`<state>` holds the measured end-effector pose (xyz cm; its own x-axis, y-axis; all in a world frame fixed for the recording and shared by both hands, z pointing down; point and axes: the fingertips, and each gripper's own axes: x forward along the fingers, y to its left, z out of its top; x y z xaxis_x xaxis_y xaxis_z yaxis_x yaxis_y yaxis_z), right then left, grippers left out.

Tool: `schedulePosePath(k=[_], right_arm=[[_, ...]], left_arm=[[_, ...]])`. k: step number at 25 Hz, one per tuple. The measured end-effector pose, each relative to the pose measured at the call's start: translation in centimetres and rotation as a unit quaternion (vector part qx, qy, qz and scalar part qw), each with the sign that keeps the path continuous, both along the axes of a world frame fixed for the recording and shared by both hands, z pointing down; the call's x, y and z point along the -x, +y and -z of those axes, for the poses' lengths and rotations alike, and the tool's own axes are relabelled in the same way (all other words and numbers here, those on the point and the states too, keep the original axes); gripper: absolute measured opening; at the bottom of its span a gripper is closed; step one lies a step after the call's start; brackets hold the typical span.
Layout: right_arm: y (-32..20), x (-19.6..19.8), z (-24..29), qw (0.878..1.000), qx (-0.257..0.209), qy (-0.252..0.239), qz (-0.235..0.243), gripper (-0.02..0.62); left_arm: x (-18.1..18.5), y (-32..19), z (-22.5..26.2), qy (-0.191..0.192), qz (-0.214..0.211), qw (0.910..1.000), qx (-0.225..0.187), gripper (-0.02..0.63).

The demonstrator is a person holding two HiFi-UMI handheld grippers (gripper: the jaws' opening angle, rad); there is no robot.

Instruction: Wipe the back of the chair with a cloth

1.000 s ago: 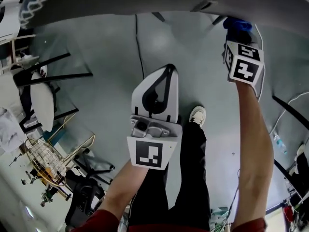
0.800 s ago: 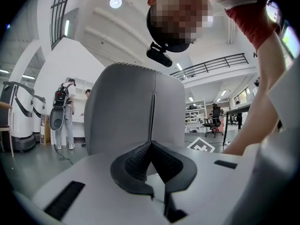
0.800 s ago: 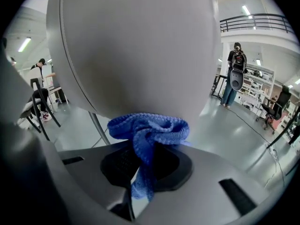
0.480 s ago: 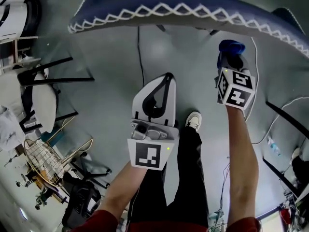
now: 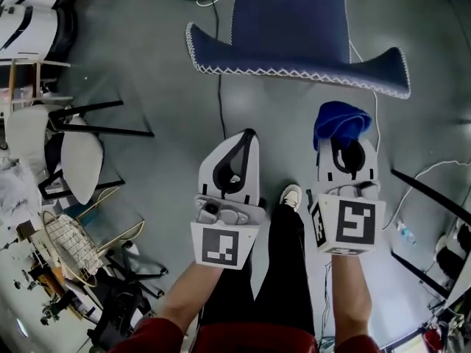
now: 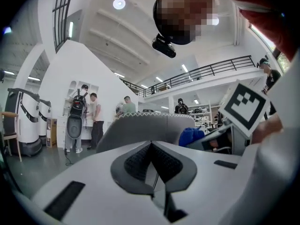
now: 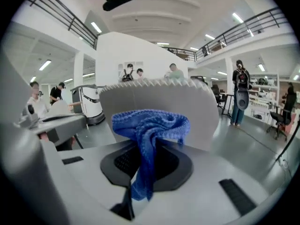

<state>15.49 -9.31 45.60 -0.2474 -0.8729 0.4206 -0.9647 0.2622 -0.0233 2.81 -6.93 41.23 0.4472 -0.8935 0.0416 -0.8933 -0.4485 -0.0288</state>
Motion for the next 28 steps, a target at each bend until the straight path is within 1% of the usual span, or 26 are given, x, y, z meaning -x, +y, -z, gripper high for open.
schedulePosePath(k=[2, 5, 10, 14, 16, 19, 28], right_arm=[[-0.1, 1.2, 3.9, 1.0, -0.017, 0.022, 0.009, 0.061], [-0.4, 2.6, 7.3, 0.999, -0.031, 0.027, 0.005, 0.061], [-1.7, 2.7, 7.8, 1.0, -0.025, 0.012, -0.01, 0.061], [-2.2, 2.8, 7.6, 0.999, -0.025, 0.016, -0.021, 0.061], [-2.4, 2.9, 7.3, 0.999, -0.023, 0.018, -0.024, 0.061], [-2.9, 2.8, 5.5, 0.999, -0.008, 0.019, -0.029, 0.061], [-4.6, 2.3, -2.9, 0.998, 0.037, 0.013, -0.041, 0.061]], left_arm=[[0.7, 0.2, 1.9, 0.004, 0.002, 1.0, -0.005, 0.014], [2.0, 0.8, 3.9, 0.002, 0.002, 0.9999, -0.011, 0.014], [3.1, 0.8, 5.9, -0.002, 0.012, 0.9996, -0.027, 0.014], [3.7, 0.7, 6.6, -0.003, 0.016, 0.9992, -0.038, 0.014], [3.9, 0.7, 6.6, -0.001, 0.015, 0.9993, -0.035, 0.013], [4.2, 0.5, 5.7, -0.001, 0.017, 0.9994, -0.03, 0.014], [4.6, 0.9, 0.0, -0.007, 0.019, 0.9998, 0.002, 0.014]])
